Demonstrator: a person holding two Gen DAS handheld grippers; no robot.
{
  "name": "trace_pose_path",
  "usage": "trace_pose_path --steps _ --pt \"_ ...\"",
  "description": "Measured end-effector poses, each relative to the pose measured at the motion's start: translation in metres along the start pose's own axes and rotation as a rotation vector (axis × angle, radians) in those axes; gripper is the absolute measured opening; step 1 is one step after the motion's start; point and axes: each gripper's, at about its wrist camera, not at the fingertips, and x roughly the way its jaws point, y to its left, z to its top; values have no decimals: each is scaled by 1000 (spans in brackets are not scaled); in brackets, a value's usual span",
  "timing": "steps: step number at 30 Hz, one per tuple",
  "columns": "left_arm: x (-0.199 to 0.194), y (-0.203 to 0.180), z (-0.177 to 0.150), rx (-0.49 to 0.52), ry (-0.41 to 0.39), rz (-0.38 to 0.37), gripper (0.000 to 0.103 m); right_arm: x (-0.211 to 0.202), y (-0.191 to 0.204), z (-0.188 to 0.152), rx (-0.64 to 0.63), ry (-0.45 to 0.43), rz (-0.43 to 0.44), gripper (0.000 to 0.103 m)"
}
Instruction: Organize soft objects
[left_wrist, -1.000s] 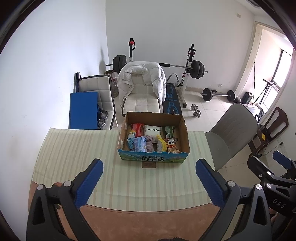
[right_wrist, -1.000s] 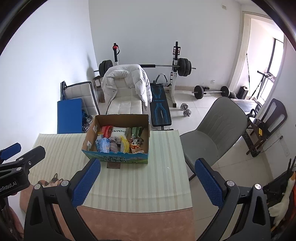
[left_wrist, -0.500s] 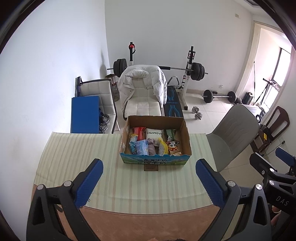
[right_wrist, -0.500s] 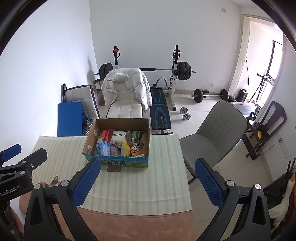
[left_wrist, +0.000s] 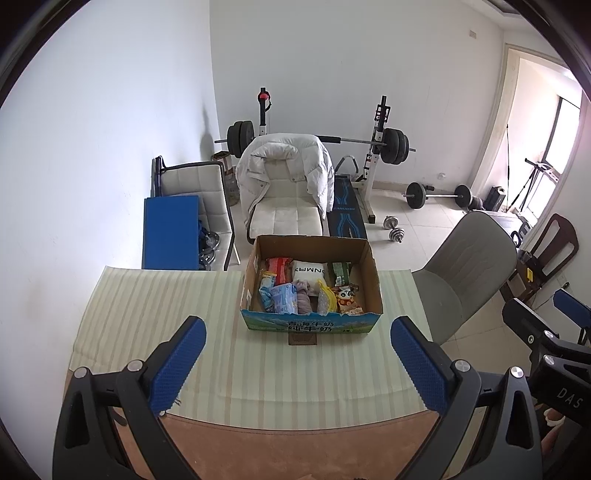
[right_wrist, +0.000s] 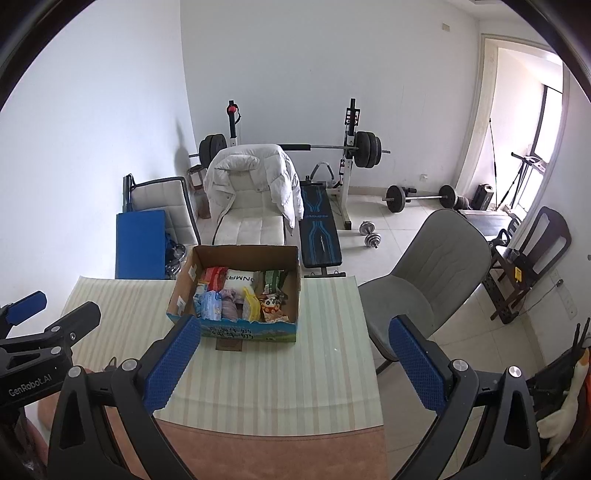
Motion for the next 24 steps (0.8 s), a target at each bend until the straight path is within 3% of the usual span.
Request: trace_pose_path --steps 24 --pt "-1 5 3 2 -16 4 103 -10 -1 5 -14 -23 12 103"
